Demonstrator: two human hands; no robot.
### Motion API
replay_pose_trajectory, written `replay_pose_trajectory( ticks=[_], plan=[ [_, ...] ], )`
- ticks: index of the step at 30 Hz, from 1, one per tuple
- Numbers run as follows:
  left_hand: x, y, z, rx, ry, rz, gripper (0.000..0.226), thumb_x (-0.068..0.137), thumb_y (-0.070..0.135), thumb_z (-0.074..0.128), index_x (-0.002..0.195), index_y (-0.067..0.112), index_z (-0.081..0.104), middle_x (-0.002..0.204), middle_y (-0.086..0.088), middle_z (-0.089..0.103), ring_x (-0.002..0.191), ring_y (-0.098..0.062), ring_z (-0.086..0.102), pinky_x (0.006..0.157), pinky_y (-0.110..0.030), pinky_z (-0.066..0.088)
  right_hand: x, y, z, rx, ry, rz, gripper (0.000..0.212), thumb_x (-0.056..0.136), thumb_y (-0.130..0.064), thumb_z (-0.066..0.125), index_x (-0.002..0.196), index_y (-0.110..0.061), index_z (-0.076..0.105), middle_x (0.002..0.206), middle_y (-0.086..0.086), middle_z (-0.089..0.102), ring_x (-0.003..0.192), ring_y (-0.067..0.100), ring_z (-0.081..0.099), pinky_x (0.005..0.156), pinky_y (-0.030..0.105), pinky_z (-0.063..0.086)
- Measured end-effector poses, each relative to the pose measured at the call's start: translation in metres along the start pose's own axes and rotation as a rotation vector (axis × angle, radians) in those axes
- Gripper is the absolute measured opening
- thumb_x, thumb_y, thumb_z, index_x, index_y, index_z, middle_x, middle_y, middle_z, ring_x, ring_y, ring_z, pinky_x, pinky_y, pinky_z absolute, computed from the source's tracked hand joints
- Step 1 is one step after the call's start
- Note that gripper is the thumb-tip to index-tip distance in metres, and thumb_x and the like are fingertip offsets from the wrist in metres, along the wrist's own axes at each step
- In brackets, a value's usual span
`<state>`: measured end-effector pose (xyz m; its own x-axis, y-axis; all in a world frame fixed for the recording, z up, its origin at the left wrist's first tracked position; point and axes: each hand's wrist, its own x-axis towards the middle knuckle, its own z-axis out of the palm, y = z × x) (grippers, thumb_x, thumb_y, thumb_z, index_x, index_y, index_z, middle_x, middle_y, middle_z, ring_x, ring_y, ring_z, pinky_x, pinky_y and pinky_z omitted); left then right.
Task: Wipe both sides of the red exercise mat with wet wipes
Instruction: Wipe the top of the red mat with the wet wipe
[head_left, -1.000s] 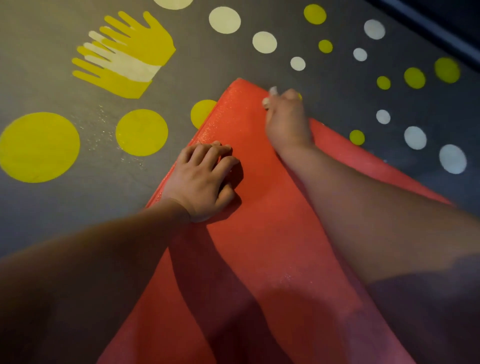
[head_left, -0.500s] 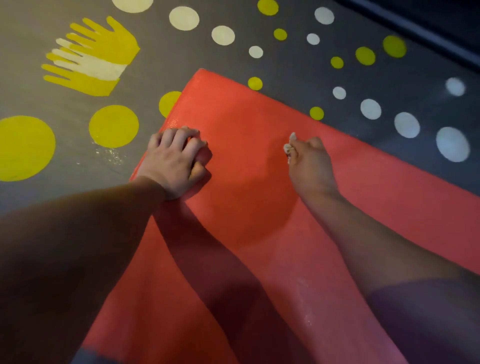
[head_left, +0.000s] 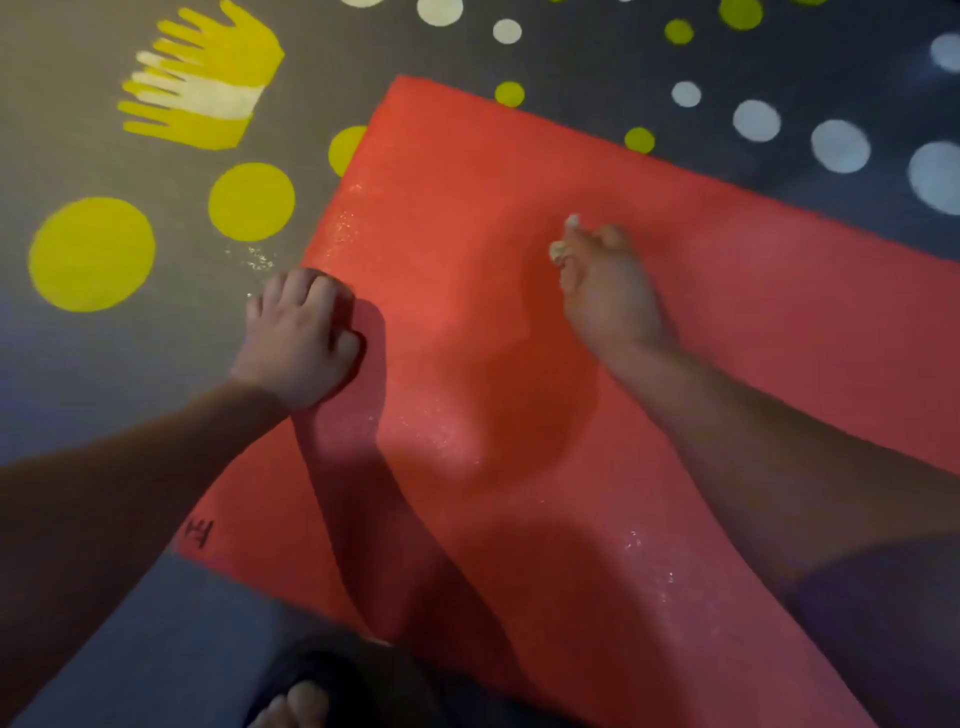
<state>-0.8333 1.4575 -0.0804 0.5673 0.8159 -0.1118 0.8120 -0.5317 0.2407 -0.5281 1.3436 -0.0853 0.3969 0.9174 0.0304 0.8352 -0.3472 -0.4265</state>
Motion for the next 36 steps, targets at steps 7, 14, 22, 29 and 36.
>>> replay_pose_trajectory(
  ticks=[7, 14, 22, 29, 36],
  plan=[
    [-0.033, -0.028, -0.011, -0.047, -0.074, -0.137, 0.045, 0.071, 0.039, 0.051, 0.107, 0.013, 0.059, 0.114, -0.015, 0.054, 0.106, -0.039, 0.048, 0.092, -0.050, 0.046, -0.062, -0.098, 0.054, 0.123, -0.190, -0.341, 0.036, 0.099, -0.018, 0.041, 0.118, 0.001, 0.064, 0.102, 0.018, 0.063, 0.092, 0.037, 0.062, 0.082, 0.040, 0.052],
    [-0.052, -0.036, -0.011, -0.137, -0.078, -0.143, 0.045, 0.075, 0.029, 0.056, 0.116, 0.009, 0.061, 0.118, -0.016, 0.053, 0.110, -0.038, 0.048, 0.099, -0.044, 0.041, -0.019, -0.098, 0.045, 0.013, -0.264, -0.458, 0.032, 0.095, -0.011, 0.043, 0.121, -0.007, 0.062, 0.111, 0.015, 0.058, 0.098, 0.033, 0.059, 0.076, 0.030, 0.044],
    [-0.051, -0.049, -0.019, -0.183, -0.135, -0.216, 0.050, 0.085, 0.026, 0.074, 0.129, 0.013, 0.057, 0.125, -0.012, 0.052, 0.124, -0.034, 0.047, 0.105, -0.043, 0.040, -0.010, -0.135, 0.071, 0.165, -0.290, -0.431, 0.039, 0.098, -0.018, 0.035, 0.106, 0.005, 0.065, 0.099, 0.023, 0.062, 0.091, 0.039, 0.062, 0.082, 0.043, 0.053],
    [-0.046, -0.057, -0.015, -0.234, -0.160, -0.248, 0.060, 0.081, 0.034, 0.075, 0.134, 0.016, 0.054, 0.126, -0.008, 0.051, 0.128, -0.029, 0.045, 0.109, -0.040, 0.038, 0.056, -0.110, 0.053, -0.068, -0.177, -0.363, 0.024, 0.095, -0.010, 0.049, 0.116, -0.011, 0.062, 0.111, 0.009, 0.058, 0.101, 0.027, 0.058, 0.078, 0.032, 0.046],
    [-0.037, -0.060, -0.012, -0.277, -0.167, -0.278, 0.061, 0.076, 0.037, 0.076, 0.131, 0.019, 0.055, 0.123, -0.006, 0.051, 0.127, -0.027, 0.046, 0.107, -0.039, 0.041, 0.033, -0.135, 0.087, 0.059, -0.229, -0.567, 0.031, 0.095, -0.012, 0.043, 0.111, 0.006, 0.063, 0.111, 0.025, 0.060, 0.096, 0.042, 0.063, 0.085, 0.047, 0.054]
  ],
)
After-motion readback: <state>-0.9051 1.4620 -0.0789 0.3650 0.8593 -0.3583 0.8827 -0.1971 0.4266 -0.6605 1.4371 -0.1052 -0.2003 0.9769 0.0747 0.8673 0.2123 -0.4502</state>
